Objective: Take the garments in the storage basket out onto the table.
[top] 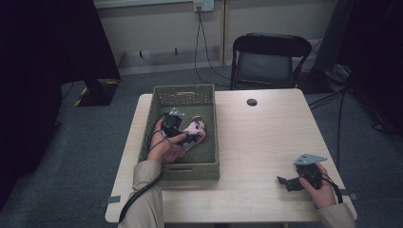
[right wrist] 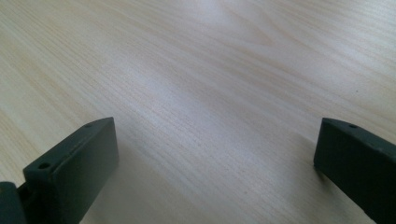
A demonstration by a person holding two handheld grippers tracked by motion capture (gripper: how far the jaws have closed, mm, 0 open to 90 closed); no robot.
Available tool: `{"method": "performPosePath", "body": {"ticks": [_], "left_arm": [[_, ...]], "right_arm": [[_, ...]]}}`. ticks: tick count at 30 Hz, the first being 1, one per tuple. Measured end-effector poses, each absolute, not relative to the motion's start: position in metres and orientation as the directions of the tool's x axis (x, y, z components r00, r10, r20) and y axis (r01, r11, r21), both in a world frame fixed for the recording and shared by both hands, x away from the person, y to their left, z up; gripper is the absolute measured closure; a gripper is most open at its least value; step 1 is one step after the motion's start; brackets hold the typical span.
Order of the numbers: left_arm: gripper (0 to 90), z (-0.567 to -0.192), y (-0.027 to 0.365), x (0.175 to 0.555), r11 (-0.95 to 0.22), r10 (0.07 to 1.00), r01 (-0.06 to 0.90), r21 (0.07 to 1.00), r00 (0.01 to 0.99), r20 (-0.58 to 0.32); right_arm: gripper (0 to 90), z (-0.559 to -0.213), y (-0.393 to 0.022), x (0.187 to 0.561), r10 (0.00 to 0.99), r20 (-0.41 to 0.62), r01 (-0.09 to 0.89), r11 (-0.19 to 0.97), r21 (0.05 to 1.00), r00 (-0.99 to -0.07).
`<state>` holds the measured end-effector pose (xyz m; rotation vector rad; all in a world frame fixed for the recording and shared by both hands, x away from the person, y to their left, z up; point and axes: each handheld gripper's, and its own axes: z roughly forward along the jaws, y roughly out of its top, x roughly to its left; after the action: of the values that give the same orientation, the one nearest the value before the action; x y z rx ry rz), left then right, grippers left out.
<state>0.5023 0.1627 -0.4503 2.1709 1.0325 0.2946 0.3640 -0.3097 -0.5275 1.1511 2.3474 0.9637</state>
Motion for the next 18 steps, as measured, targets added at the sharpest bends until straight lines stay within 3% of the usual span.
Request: {"method": "performPosePath", "body": {"ticks": [18], "left_arm": [[5.8,-0.475,0.156,0.511,-0.483,0.748,0.636,0.602,0.657,-0.094]], "right_arm": [[0.0,-0.527,-0.31,0.364,0.795,-0.016,0.554,0.438,0.708,-0.607]]}}
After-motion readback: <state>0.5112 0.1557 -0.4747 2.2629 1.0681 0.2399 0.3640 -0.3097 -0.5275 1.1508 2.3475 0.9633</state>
